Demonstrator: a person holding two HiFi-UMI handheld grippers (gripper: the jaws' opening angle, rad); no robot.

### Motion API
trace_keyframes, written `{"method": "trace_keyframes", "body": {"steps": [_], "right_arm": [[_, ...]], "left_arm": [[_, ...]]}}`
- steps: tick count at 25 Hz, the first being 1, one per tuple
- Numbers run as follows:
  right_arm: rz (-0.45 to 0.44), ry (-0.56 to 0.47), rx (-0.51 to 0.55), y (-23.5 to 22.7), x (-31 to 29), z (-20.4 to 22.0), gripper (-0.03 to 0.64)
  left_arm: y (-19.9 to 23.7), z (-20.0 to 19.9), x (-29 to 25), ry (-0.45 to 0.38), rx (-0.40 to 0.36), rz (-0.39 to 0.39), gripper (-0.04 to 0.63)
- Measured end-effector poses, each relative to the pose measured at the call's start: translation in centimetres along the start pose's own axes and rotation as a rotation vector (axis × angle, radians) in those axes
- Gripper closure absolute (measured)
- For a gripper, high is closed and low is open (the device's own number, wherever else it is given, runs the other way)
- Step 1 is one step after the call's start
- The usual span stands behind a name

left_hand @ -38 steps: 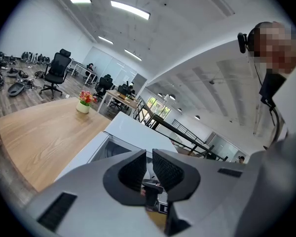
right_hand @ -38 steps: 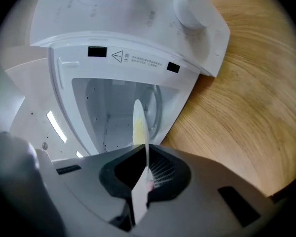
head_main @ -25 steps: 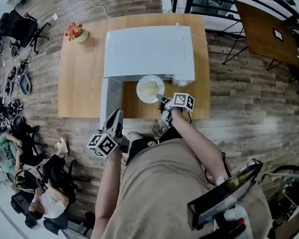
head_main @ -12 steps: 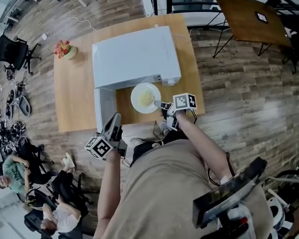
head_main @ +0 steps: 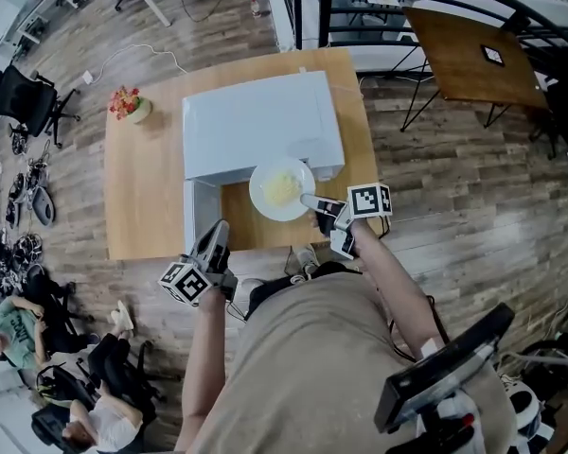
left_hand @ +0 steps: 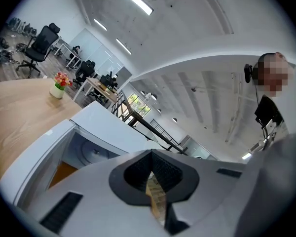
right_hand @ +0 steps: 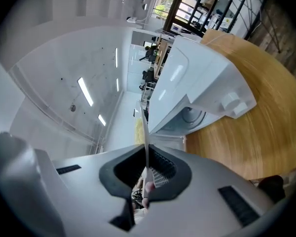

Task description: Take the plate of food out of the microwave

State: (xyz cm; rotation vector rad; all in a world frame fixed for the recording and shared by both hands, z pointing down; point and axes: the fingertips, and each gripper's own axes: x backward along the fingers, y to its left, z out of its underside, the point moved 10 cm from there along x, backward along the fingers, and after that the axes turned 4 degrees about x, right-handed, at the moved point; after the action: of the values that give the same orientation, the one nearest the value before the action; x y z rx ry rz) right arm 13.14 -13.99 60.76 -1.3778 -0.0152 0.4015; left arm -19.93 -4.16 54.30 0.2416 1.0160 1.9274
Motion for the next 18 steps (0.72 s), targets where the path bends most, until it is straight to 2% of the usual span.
{"method": "trace_keyframes", "body": {"steps": [10,18], "right_arm": [[-0.083,-0.024,0.032,4.8,0.1,-2.1,0.600],[-0.072,-0.016,0.002,5.6,-0.1,-2.4,0.600]], "left_arm": [[1.8,-0.6,1.0,-0.073,0.038,-0.008,0.592],[3.1,-0.7,1.7,-0.122,0.067,-0.033,0.592]]}}
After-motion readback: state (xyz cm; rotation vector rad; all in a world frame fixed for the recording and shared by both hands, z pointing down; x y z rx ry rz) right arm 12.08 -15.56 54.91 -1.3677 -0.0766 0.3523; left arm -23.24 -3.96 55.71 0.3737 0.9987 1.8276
